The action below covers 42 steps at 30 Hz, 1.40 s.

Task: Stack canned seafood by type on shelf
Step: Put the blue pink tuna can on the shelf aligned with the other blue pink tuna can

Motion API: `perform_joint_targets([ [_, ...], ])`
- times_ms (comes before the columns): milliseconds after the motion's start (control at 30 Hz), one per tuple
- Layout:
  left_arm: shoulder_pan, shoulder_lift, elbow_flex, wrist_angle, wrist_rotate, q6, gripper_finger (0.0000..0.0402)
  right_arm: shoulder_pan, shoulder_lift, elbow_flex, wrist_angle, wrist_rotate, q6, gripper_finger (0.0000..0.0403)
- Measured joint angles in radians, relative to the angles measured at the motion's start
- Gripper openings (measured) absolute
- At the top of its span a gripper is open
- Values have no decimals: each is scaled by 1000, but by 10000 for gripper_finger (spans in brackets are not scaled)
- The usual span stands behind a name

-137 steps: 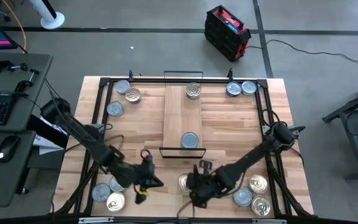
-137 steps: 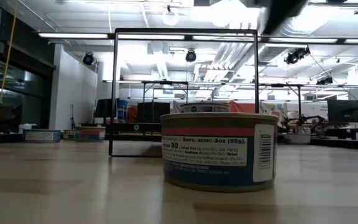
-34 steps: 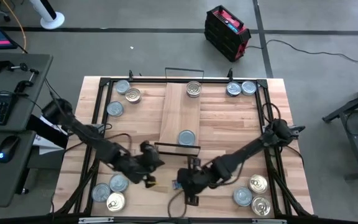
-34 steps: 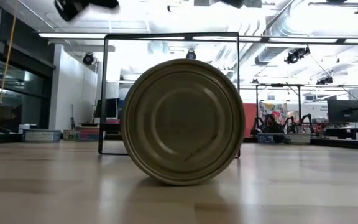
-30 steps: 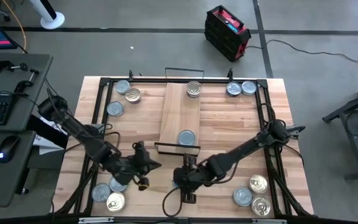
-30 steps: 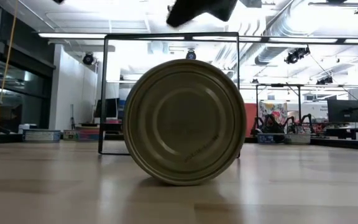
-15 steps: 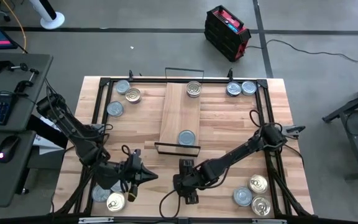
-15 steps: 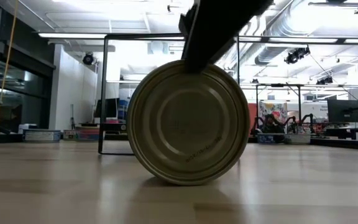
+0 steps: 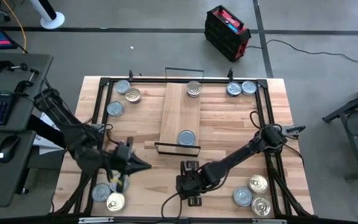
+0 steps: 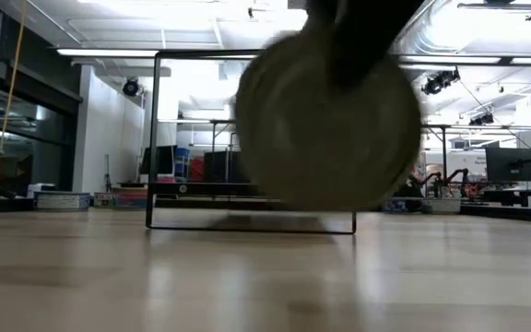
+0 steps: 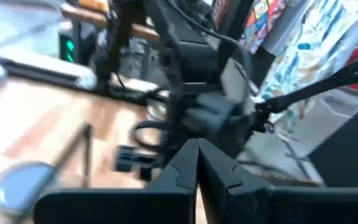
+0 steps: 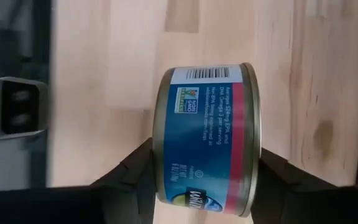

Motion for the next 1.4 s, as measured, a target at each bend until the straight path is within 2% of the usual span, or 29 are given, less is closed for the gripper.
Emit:
perform_joint_targets([
  [200,7,-115,4,-41,-75,148,0,75,-83,4,-222,5,199,161],
  [433,55,-172,4,-72,-79,272,0,134,-178,-104,-391,-5,449,161],
  [600,88,-173,3,-103,-56,308,0,92,-302,-235,-459,43,602,161],
  [800,102,-172,3,-152,7,278,0,-35,-551,-420,-466,161,690,161],
  [933,102,-172,3,-167,10,264,0,-196,-674,-499,-393,241,555,161],
  [1033,119,-172,3,-166,8,258,0,-341,-706,-531,-281,264,348,161],
  [1133,154,-172,3,-157,5,251,0,-480,-696,-552,-126,259,92,161],
  [1233,203,-170,3,-117,-49,235,0,-602,-661,-560,52,219,-172,161],
  [1400,310,-163,3,-44,-116,191,0,-753,-578,-560,301,139,-537,161],
])
